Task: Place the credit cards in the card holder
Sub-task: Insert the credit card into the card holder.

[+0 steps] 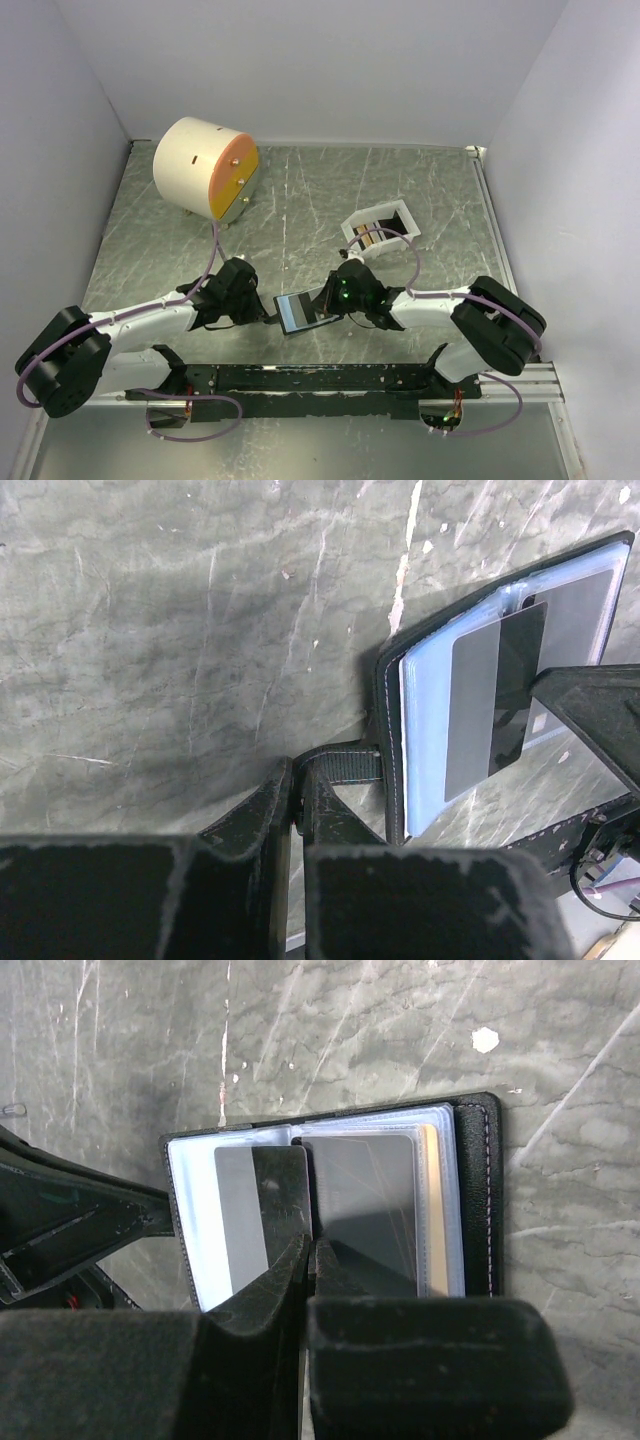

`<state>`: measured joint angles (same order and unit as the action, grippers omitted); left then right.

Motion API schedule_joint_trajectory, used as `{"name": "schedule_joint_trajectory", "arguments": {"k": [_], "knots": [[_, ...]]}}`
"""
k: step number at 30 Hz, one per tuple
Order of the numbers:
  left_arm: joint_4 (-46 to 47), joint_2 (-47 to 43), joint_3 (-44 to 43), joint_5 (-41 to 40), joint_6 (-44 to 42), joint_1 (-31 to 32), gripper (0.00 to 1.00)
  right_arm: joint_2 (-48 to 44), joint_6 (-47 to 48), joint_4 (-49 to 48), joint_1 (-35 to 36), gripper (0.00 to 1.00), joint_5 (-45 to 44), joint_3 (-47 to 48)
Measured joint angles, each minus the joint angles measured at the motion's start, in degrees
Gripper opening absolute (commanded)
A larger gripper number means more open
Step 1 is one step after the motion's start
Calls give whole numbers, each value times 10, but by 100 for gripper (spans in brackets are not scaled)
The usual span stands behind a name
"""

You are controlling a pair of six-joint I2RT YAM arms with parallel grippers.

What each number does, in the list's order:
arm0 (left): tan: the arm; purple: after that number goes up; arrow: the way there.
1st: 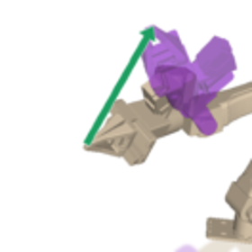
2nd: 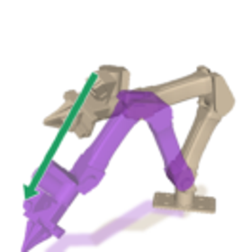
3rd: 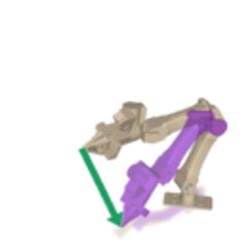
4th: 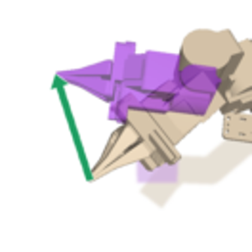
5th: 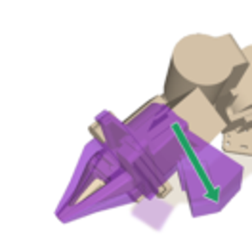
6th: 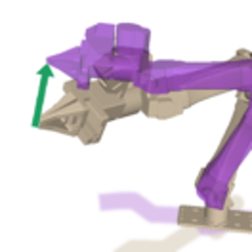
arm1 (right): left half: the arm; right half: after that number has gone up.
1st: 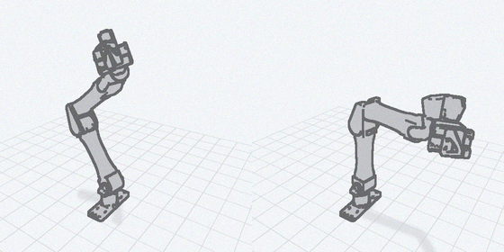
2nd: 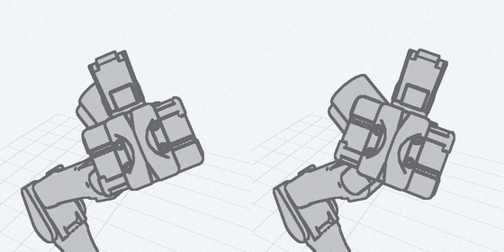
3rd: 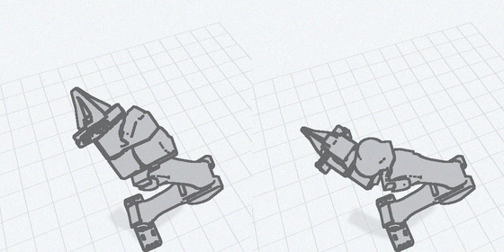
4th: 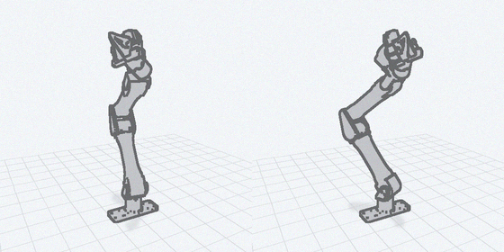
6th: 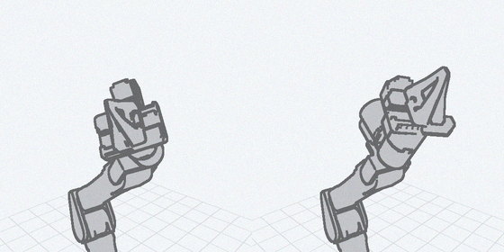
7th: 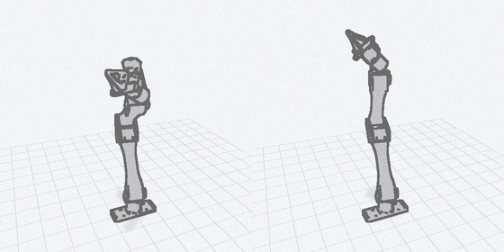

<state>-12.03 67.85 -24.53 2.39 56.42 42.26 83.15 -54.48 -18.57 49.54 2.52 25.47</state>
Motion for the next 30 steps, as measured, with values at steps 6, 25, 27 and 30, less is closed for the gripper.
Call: {"name": "schedule_joint_trajectory", "arguments": {"k": [6, 25, 27, 30], "knots": [[1, 1, 0, 0, 0, 0, 14, 0, 2, 13, 4, 21, 6, 8], [-15, 11, -12, -1, -10, 0, 14, 49, 35, 8, 10, 25, 79, 43], [-16, 12, -13, -2, -10, 0, 14, 55, 38, 8, 12, 24, 84, 48], [-19, 14, -16, -5, -12, 0, 14, 61, 45, 8, 17, 20, 88, 55]]}}
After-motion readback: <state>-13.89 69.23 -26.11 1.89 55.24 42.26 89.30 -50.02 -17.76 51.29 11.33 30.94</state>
